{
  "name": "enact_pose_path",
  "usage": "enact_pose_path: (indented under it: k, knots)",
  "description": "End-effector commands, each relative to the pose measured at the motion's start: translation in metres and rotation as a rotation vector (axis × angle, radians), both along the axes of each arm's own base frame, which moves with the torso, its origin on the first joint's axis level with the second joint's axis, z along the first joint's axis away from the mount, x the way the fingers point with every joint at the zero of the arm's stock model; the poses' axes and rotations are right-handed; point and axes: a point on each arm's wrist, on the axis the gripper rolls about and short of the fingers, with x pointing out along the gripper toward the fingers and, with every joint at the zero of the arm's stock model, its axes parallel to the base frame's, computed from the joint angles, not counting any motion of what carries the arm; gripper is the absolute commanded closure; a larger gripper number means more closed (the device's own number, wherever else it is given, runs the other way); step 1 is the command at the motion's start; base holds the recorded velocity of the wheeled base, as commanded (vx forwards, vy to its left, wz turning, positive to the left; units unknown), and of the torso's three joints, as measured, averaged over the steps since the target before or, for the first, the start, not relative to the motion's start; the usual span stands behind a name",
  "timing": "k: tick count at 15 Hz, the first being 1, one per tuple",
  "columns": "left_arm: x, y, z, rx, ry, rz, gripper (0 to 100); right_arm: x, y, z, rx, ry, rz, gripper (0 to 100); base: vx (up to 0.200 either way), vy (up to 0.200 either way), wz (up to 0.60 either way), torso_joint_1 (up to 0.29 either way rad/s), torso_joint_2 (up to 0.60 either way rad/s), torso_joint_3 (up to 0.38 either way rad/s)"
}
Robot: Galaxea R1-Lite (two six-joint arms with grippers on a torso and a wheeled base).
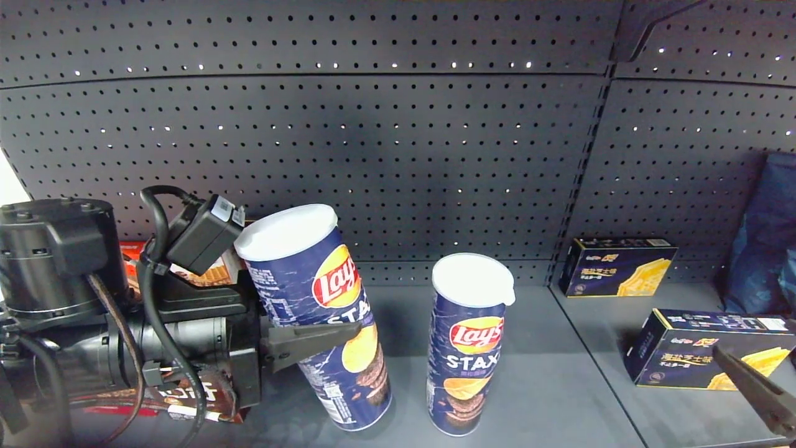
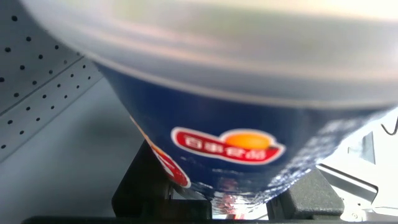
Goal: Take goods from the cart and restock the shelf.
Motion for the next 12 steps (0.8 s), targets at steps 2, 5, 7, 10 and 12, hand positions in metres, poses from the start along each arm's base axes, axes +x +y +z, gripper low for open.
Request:
enact_pose_path:
  k: [2,5,7,10,12]
  knots:
    - [0.001,-0.001,-0.002,0.004,0.009,-0.003,100,-0.063,-0.015,-0.023,0.004,-0.048,-0.230,0,0.000,0.000,0.00,0.000,0.00,0.000]
    - [0.001,0.000,-0.003,0.005,0.009,-0.002,100,-0.092,-0.016,-0.066,0.009,0.080,-0.440,0,0.000,0.000,0.00,0.000,0.00,0.000]
    - [0.002,0.001,-0.002,0.002,0.004,0.000,100,-0.092,-0.015,-0.069,-0.002,0.106,-0.419,0,0.000,0.000,0.00,0.000,0.00,0.000]
    - [0.001,0.000,-0.002,0.001,0.004,-0.006,100,-0.092,-0.011,-0.068,-0.009,0.100,-0.219,0,0.000,0.000,0.00,0.000,0.00,0.000]
    - [0.001,0.001,-0.002,-0.006,-0.001,-0.029,100,-0.092,-0.011,-0.069,-0.004,0.105,-0.222,0,0.000,0.000,0.00,0.000,0.00,0.000]
